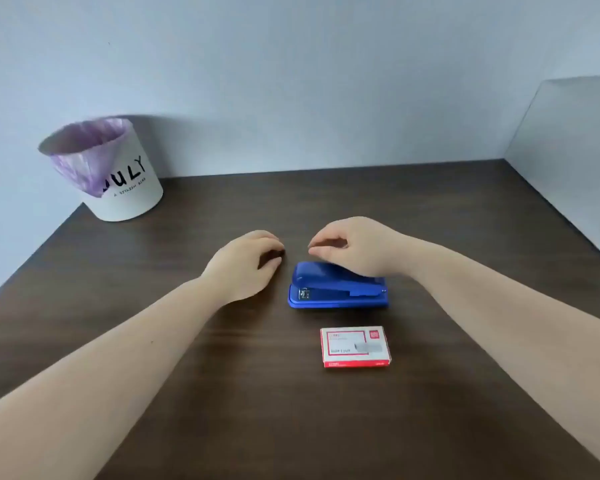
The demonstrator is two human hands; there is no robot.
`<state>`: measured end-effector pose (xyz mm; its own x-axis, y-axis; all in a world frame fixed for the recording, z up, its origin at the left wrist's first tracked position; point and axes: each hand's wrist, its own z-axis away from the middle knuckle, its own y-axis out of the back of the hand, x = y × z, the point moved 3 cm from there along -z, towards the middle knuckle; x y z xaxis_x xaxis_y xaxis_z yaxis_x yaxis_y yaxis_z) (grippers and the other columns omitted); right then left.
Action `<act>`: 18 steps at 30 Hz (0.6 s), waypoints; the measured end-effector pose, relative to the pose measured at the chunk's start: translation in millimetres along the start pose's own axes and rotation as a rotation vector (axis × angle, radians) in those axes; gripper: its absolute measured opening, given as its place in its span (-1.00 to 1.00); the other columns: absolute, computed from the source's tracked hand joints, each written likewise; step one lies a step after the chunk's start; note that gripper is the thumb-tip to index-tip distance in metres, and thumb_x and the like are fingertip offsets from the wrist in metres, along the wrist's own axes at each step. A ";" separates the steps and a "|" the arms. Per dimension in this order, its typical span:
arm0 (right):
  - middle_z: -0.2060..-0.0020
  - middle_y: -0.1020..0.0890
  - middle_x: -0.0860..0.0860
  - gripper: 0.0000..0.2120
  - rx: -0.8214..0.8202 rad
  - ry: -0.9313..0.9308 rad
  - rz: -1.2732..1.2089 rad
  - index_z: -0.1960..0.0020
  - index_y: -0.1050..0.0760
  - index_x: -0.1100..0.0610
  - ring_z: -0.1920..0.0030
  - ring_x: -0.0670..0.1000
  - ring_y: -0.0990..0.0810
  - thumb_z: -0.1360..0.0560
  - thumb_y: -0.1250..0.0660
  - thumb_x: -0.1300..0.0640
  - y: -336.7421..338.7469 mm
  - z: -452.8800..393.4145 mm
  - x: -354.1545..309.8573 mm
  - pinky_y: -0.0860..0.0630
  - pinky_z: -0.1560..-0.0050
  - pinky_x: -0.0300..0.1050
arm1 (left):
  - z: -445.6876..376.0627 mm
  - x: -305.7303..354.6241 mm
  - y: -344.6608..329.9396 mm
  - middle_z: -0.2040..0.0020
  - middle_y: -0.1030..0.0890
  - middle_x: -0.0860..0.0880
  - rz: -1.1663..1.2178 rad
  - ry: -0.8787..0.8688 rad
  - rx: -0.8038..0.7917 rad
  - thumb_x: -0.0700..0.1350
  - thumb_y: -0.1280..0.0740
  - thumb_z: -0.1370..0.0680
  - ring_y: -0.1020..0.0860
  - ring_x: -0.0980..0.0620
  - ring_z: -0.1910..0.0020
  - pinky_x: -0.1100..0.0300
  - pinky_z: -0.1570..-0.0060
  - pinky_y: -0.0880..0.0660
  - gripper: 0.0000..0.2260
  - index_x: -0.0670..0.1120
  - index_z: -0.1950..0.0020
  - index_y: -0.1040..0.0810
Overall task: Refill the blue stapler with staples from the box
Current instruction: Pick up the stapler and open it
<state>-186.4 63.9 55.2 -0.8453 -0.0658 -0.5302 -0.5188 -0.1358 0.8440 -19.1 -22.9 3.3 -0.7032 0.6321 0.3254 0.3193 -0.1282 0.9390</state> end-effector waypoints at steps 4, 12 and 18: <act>-0.10 -0.62 -0.06 -0.68 0.137 0.072 -0.066 -0.16 -0.56 0.05 -0.05 -0.10 -0.52 -0.54 -0.20 -0.08 -16.4 16.7 -1.7 -0.40 -0.09 -0.23 | 14.3 4.9 -9.5 -0.28 -0.55 0.07 0.092 0.049 0.135 -0.11 -0.24 -0.55 -0.45 0.06 -0.31 0.18 -0.27 -0.35 -0.75 -0.01 -0.19 -0.57; -0.09 -0.59 0.00 -0.57 0.290 0.099 0.015 -0.26 -0.45 0.05 -0.09 0.04 -0.53 -0.42 -0.41 0.04 -37.9 37.4 -7.1 -0.45 -0.11 -0.08 | 51.9 45.9 -17.8 0.16 -0.62 0.06 0.430 0.105 -0.049 -0.06 -0.25 -0.32 -0.54 -0.02 0.09 0.12 -0.06 -0.46 -0.75 0.22 0.08 -0.53; 0.02 -0.62 0.05 -0.70 0.325 0.081 -0.020 -0.13 -0.52 0.16 0.01 0.06 -0.55 -0.43 -0.40 0.12 -38.0 36.3 -11.0 -0.46 -0.01 -0.06 | 52.6 42.8 -21.8 0.35 -0.50 0.08 0.303 0.077 0.036 0.14 -0.38 -0.41 -0.45 0.04 0.32 0.08 0.17 -0.44 -0.81 0.07 0.09 -0.57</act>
<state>-162.0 105.7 31.9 -0.8282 -0.1466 -0.5409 -0.5601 0.1832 0.8079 -22.7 47.1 -9.1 -0.6185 0.5092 0.5986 0.5431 -0.2735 0.7939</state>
